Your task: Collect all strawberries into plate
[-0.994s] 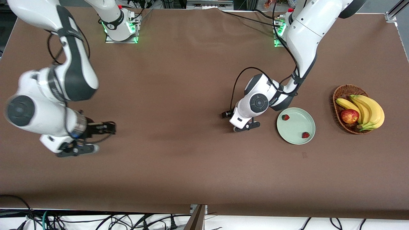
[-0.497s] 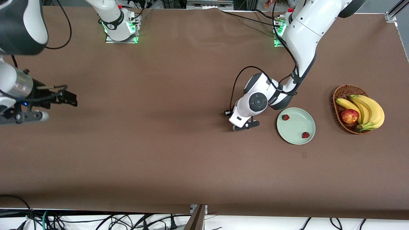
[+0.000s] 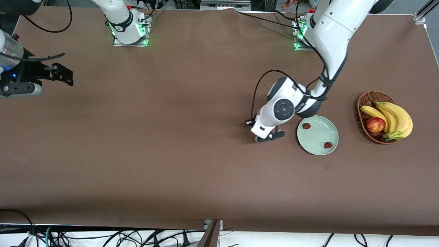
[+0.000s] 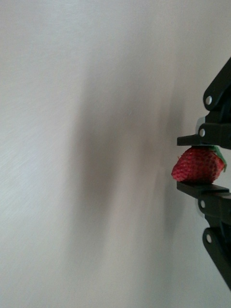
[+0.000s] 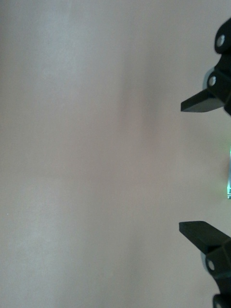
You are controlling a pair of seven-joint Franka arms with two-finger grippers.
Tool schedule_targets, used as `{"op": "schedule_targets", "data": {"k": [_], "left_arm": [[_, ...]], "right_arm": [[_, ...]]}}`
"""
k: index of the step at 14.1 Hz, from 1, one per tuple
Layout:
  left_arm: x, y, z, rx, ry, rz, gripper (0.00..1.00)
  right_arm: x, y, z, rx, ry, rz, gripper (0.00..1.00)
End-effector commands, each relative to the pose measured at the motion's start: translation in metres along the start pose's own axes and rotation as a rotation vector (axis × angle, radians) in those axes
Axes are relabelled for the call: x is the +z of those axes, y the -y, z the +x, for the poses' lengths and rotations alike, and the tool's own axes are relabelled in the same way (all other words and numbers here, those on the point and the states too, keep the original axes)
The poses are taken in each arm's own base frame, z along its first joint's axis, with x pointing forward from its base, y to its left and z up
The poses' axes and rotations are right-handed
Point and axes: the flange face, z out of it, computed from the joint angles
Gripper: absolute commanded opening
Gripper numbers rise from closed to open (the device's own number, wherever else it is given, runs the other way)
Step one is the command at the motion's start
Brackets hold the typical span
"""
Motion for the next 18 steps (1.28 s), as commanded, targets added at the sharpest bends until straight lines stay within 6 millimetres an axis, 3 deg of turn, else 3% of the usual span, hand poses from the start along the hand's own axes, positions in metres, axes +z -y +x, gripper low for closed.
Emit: {"op": "schedule_targets", "data": {"k": [1, 5, 8, 11, 12, 13, 14, 18], "left_arm": [[-0.047, 0.050, 0.025, 0.104, 0.002, 0.031, 0.06], [-0.065, 0.138, 0.078, 0.310, 0.000, 0.029, 0.06], [-0.057, 0.198, 0.107, 0.431, 0.018, 0.013, 0.11], [-0.050, 0.215, 0.115, 0.489, 0.025, 0.003, 0.17], [-0.049, 0.216, 0.115, 0.487, 0.026, 0.002, 0.31], [-0.050, 0.216, 0.116, 0.486, 0.023, 0.000, 0.69], [-0.052, 0.215, 0.117, 0.487, 0.018, 0.001, 1.00], [-0.070, 0.211, 0.115, 0.485, -0.002, 0.001, 1.00]], "right_arm": [[0.002, -0.018, -0.012, -0.027, 0.019, -0.002, 1.00], [0.009, -0.018, -0.014, -0.029, 0.068, 0.000, 1.00], [0.011, -0.019, -0.007, -0.037, 0.069, -0.001, 1.00], [0.011, -0.020, -0.006, -0.032, 0.060, -0.003, 1.00], [0.010, -0.020, -0.006, -0.029, 0.057, -0.005, 1.00], [0.009, -0.021, -0.005, -0.026, 0.053, -0.005, 1.00], [0.009, -0.022, -0.004, -0.032, 0.053, -0.004, 1.00], [0.010, -0.023, -0.001, -0.030, 0.052, -0.006, 1.00]]}}
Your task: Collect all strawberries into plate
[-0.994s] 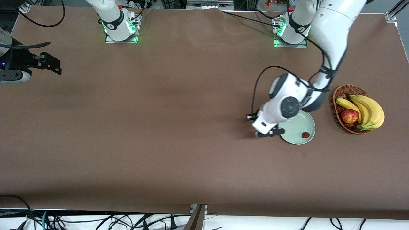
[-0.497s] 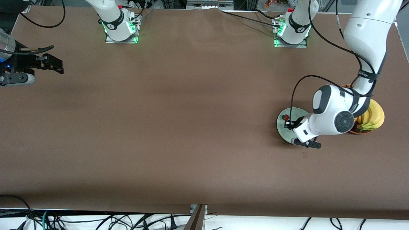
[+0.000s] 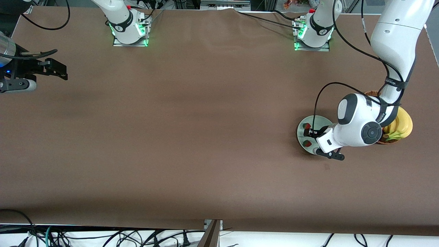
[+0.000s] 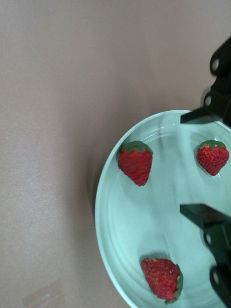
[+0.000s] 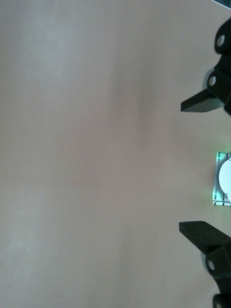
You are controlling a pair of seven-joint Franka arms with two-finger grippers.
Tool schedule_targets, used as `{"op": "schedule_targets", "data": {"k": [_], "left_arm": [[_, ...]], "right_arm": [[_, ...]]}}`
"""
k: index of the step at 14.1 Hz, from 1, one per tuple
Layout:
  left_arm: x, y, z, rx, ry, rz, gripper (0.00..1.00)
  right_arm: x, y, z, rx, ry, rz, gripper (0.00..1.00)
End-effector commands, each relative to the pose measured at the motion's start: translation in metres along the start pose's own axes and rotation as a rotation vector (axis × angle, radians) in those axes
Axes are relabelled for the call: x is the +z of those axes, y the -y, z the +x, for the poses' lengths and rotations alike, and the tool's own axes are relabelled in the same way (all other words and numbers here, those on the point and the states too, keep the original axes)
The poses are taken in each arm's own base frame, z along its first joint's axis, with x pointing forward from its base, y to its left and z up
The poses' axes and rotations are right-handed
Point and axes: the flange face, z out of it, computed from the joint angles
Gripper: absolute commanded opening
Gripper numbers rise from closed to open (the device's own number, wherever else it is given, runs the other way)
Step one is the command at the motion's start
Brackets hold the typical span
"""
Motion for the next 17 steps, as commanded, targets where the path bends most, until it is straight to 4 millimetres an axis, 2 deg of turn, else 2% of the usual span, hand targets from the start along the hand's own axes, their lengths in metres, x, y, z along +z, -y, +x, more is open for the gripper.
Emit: {"op": "schedule_targets", "data": {"k": [1, 2, 4, 7, 10, 12, 14, 17], "left_arm": [[-0.039, -0.013, -0.005, 0.029, -0.021, 0.032, 1.00], [-0.057, -0.019, -0.013, 0.035, 0.001, 0.042, 1.00], [-0.113, -0.036, -0.023, 0.061, -0.014, 0.067, 1.00], [-0.183, -0.067, -0.027, 0.100, -0.060, 0.083, 1.00], [-0.253, -0.073, -0.034, 0.109, -0.048, 0.133, 1.00], [-0.280, -0.100, -0.038, 0.142, -0.044, 0.165, 1.00], [-0.290, -0.104, -0.043, 0.143, -0.031, 0.203, 1.00], [-0.326, -0.103, -0.053, 0.122, -0.087, 0.209, 1.00]], "right_arm": [[-0.004, -0.004, 0.004, -0.009, -0.006, -0.010, 1.00], [-0.003, -0.004, 0.005, -0.008, -0.006, -0.010, 1.00], [-0.003, -0.004, 0.006, -0.005, -0.009, -0.011, 1.00], [-0.007, -0.005, 0.009, 0.002, -0.020, -0.010, 1.00], [-0.006, -0.005, 0.011, 0.003, -0.018, -0.009, 1.00], [-0.007, -0.005, 0.011, 0.003, -0.020, -0.010, 1.00], [-0.007, -0.007, 0.012, 0.006, -0.022, -0.009, 1.00], [-0.007, -0.007, 0.011, 0.005, -0.022, -0.011, 1.00]]}}
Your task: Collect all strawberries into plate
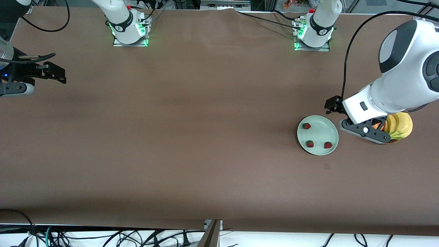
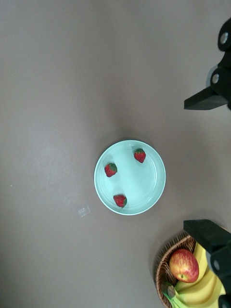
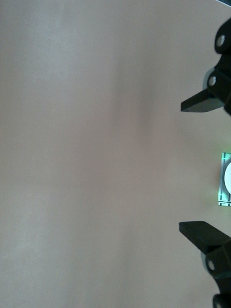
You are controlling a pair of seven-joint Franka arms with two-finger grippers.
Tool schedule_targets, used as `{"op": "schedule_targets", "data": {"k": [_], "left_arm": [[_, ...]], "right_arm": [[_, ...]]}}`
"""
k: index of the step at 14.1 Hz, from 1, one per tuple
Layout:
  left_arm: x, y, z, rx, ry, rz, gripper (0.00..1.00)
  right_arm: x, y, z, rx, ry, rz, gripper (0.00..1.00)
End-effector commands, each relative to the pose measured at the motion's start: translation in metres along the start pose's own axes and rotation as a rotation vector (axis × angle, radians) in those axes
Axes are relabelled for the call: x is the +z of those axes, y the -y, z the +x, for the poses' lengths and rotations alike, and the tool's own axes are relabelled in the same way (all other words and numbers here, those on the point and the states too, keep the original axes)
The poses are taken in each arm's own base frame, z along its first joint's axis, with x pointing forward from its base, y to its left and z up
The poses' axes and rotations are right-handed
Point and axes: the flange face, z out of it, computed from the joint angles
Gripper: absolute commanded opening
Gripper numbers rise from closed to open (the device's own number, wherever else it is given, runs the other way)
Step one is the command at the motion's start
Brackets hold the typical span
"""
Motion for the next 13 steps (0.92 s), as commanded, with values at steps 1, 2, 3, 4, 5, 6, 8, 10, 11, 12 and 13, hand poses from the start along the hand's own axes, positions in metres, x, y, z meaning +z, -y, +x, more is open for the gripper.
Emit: {"op": "schedule_targets", "data": {"k": [1, 2, 3, 4, 5, 6, 8, 10, 11, 12, 13], "left_arm": [[-0.035, 0.015, -0.007, -0.055, -0.054, 0.039, 1.00], [-0.039, 0.017, -0.012, -0.117, -0.060, 0.035, 1.00], [-0.044, 0.028, -0.029, -0.209, -0.057, 0.035, 1.00], [-0.040, 0.030, -0.044, -0.270, -0.033, 0.047, 1.00], [-0.038, 0.046, -0.062, -0.319, -0.026, 0.041, 1.00], [-0.039, 0.056, -0.077, -0.346, -0.047, 0.020, 1.00], [-0.023, 0.054, -0.115, -0.363, -0.094, 0.031, 1.00], [-0.016, 0.045, -0.123, -0.350, -0.110, 0.042, 1.00], [-0.018, 0.043, -0.123, -0.351, -0.113, 0.044, 1.00], [-0.018, 0.042, -0.123, -0.350, -0.110, 0.042, 1.00], [-0.017, 0.045, -0.124, -0.353, -0.109, 0.039, 1.00]], "right_arm": [[-0.006, -0.004, 0.003, 0.000, -0.007, -0.010, 1.00], [-0.006, -0.004, 0.003, 0.002, -0.007, -0.010, 1.00], [-0.006, -0.005, 0.003, 0.003, -0.007, -0.010, 1.00], [-0.006, -0.006, 0.002, 0.005, -0.007, -0.010, 1.00], [-0.005, -0.009, 0.002, 0.009, -0.007, -0.009, 1.00], [-0.005, -0.010, 0.002, 0.012, -0.007, -0.009, 1.00], [-0.005, -0.011, 0.002, 0.011, -0.007, -0.007, 1.00], [-0.005, -0.011, 0.002, 0.009, -0.008, -0.009, 1.00], [-0.005, -0.011, 0.002, 0.009, -0.007, -0.008, 1.00], [-0.005, -0.011, 0.002, 0.009, -0.007, -0.008, 1.00], [-0.004, -0.012, 0.002, 0.009, -0.005, -0.007, 1.00]]}}
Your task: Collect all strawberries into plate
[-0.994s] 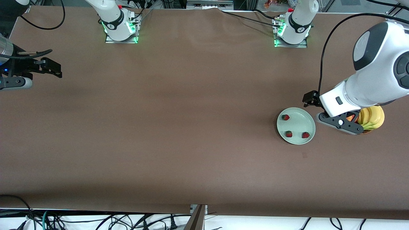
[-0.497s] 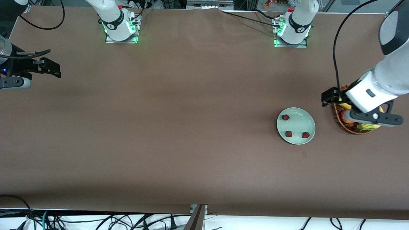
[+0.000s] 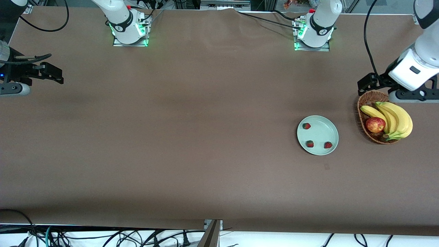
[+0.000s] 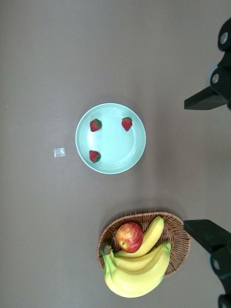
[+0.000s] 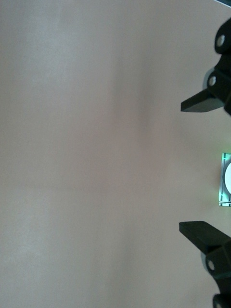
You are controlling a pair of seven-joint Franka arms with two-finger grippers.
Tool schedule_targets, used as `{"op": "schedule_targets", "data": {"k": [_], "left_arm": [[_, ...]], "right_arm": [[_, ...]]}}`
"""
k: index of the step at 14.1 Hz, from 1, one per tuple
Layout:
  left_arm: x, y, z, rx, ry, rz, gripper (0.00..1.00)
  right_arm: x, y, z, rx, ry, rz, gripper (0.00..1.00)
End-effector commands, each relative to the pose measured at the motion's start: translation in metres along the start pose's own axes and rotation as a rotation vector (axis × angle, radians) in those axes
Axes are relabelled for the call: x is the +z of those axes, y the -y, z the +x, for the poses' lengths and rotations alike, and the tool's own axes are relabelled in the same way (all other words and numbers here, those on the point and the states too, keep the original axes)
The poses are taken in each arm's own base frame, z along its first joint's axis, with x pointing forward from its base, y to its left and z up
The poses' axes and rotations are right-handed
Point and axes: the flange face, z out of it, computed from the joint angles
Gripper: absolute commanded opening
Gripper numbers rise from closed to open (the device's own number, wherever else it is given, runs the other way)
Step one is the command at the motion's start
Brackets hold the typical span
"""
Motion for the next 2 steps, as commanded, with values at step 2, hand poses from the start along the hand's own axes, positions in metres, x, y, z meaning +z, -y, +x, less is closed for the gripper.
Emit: {"op": "schedule_targets", "data": {"k": [2], "left_arm": [[0.0026, 0.0070, -0.0042, -0.022, -0.009, -0.016, 1.00]], "right_arm": [[-0.0028, -0.0042, 0.0038, -0.005, -0.002, -0.007, 1.00]]}}
